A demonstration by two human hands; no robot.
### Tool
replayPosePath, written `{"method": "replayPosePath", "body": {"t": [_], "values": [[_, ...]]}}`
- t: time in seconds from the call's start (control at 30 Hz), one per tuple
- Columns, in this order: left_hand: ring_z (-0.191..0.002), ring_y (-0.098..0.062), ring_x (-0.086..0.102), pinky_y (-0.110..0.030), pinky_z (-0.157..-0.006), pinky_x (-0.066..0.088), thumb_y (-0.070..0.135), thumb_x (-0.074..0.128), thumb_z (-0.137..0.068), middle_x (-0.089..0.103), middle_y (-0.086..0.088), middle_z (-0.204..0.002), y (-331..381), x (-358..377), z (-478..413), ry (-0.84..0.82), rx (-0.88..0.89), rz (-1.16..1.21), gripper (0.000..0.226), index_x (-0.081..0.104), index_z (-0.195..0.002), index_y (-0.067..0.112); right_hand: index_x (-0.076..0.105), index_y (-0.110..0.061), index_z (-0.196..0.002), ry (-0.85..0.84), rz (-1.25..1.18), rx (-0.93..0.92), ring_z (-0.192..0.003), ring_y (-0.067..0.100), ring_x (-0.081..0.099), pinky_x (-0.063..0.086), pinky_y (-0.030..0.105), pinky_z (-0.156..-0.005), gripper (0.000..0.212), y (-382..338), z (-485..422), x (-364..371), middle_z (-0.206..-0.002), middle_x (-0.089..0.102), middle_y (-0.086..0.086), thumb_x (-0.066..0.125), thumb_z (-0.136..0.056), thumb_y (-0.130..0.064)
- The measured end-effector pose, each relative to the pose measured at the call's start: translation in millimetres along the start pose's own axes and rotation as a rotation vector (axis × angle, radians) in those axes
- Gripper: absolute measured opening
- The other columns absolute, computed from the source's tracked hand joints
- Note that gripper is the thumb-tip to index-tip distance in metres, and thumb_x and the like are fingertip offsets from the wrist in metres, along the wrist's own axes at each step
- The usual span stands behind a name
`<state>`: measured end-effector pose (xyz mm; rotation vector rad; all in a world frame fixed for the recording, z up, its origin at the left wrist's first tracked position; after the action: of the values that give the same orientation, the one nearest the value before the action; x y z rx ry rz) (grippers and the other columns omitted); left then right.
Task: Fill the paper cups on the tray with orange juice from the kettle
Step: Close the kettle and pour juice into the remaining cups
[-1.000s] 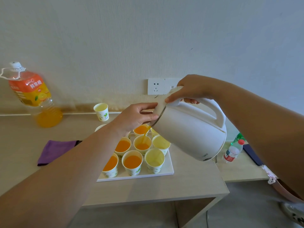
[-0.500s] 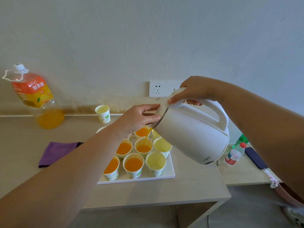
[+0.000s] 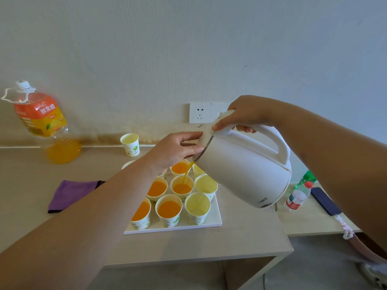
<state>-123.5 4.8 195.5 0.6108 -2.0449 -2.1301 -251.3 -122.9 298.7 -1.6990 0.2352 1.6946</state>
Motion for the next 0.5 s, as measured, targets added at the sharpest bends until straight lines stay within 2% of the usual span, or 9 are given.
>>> {"method": "replayPosePath", "body": {"t": [0.5], "values": [[-0.1,-0.005,0.065,-0.017,-0.082,0.053,0.015,0.069,-0.085,0.068,0.01,-0.11,-3.6,-1.3,-0.6,0.022,0.008,-0.03,0.042,0.061,-0.125,0.023,0.059,-0.01,-0.072,-0.007,0.023,-0.002,-0.045,0.015,0.05,0.042,0.026,-0.057,0.044,-4.2,-4.8,3.4,-0.052,0.055,0.0,0.071,-0.074,-0.052]]}}
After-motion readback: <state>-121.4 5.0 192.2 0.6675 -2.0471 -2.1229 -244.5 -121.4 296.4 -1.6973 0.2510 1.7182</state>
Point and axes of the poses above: each hand's wrist, its own z-axis away from the middle knuckle, its own x-axis out of the palm, y = z × x, the point moved 3 cm from there along -z, towards the middle knuckle
